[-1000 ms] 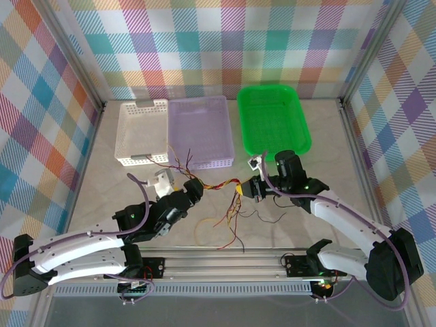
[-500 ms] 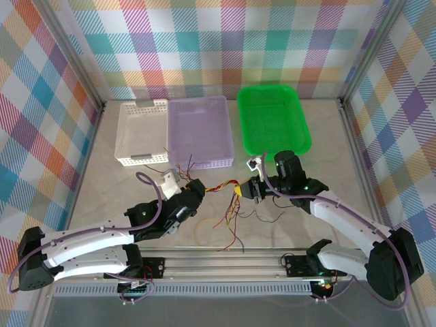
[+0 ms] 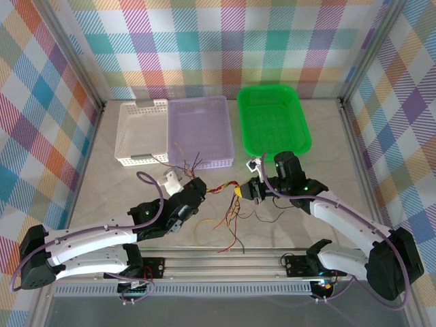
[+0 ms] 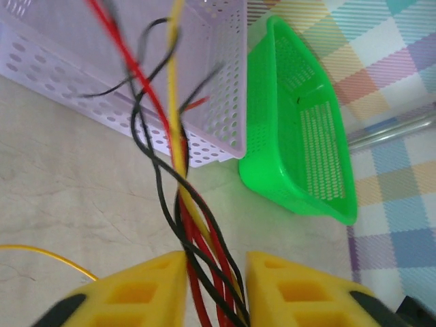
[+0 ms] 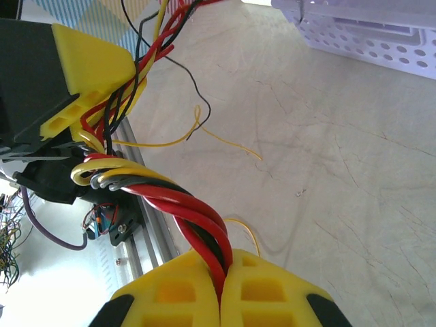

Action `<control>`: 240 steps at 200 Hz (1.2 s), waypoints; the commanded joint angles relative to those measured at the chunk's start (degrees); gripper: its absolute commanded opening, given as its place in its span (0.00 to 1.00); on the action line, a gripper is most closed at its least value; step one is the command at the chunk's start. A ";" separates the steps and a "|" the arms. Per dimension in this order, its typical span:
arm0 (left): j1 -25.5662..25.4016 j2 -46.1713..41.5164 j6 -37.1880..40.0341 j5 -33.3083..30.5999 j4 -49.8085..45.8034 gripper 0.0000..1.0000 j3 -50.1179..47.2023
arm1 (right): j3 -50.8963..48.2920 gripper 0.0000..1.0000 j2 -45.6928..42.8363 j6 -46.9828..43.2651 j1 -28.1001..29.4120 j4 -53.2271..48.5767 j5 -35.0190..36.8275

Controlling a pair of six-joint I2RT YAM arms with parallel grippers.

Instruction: Untangle the cables

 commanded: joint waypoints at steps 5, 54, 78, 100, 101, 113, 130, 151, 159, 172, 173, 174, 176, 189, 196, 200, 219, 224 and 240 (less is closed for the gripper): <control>0.41 0.09 -1.06 1.09 2.47 0.08 -0.94 | -0.38 0.00 -0.31 -1.39 0.51 2.74 -1.43; 0.63 -0.63 -2.65 1.53 2.16 0.00 -1.68 | -0.56 0.00 -0.71 -1.61 0.58 2.45 0.43; 0.64 -1.90 -4.90 1.32 2.67 0.00 -3.16 | -0.68 0.00 -0.84 -1.60 0.54 2.39 1.11; 0.83 -2.45 -5.34 2.34 2.45 0.00 -3.38 | -0.88 0.00 -1.49 -1.55 0.58 2.30 2.37; 0.82 -2.50 -5.35 2.37 2.35 0.00 -3.30 | -0.87 0.00 -1.47 -1.56 0.56 2.34 2.37; 0.81 -2.58 -4.95 3.02 1.60 0.09 -2.73 | -1.02 0.00 -1.96 -1.50 0.48 2.41 2.41; 0.81 -2.75 -4.58 3.73 1.59 0.22 -2.59 | -0.99 0.00 -2.18 -1.39 0.54 2.61 1.56; 0.81 -3.25 -4.58 3.50 2.37 0.42 -2.87 | -1.19 0.00 -2.25 -1.13 0.54 3.01 0.61; 0.81 -3.33 -4.51 3.32 2.74 0.49 -2.96 | -1.21 0.00 -2.19 -1.09 0.61 3.24 0.32; 0.89 -3.29 -4.58 3.15 3.02 0.57 -2.96 | -1.19 0.00 -2.32 -1.00 0.60 3.33 -0.08; 0.89 -3.32 -4.58 3.18 3.07 0.58 -2.96 | -1.20 0.00 -2.33 -0.98 0.61 3.33 -0.13; 0.94 -3.33 -4.58 3.14 3.15 0.58 -2.96 | -1.20 0.00 -2.33 -0.98 0.61 3.33 -0.13; 0.91 -3.29 -4.58 3.14 3.20 0.59 -2.96 | -1.25 0.00 -2.33 -1.03 0.64 3.34 -0.17; 0.92 -3.15 -4.80 3.03 3.73 0.60 -2.96 | -1.30 0.00 -2.51 -0.99 0.69 3.42 -0.20; 0.98 -2.94 -5.17 3.07 4.05 0.58 -2.96 | -1.25 0.00 -2.57 -0.95 0.71 3.61 -0.15; 0.98 -2.84 -5.35 3.11 4.20 0.57 -2.96 | -1.38 0.00 -2.53 -0.95 0.71 3.60 -0.16; 1.04 -2.05 -5.96 3.81 6.02 0.45 -3.15 | -1.26 0.00 -2.24 -0.86 0.80 3.92 0.00; 1.14 -1.82 -5.90 3.95 6.32 0.40 -3.14 | -1.27 0.00 -2.15 -0.73 0.80 3.98 -0.01; 1.16 -1.27 -6.35 4.30 6.47 0.23 -2.96 | -1.29 0.00 -2.16 -0.78 0.90 4.04 -0.02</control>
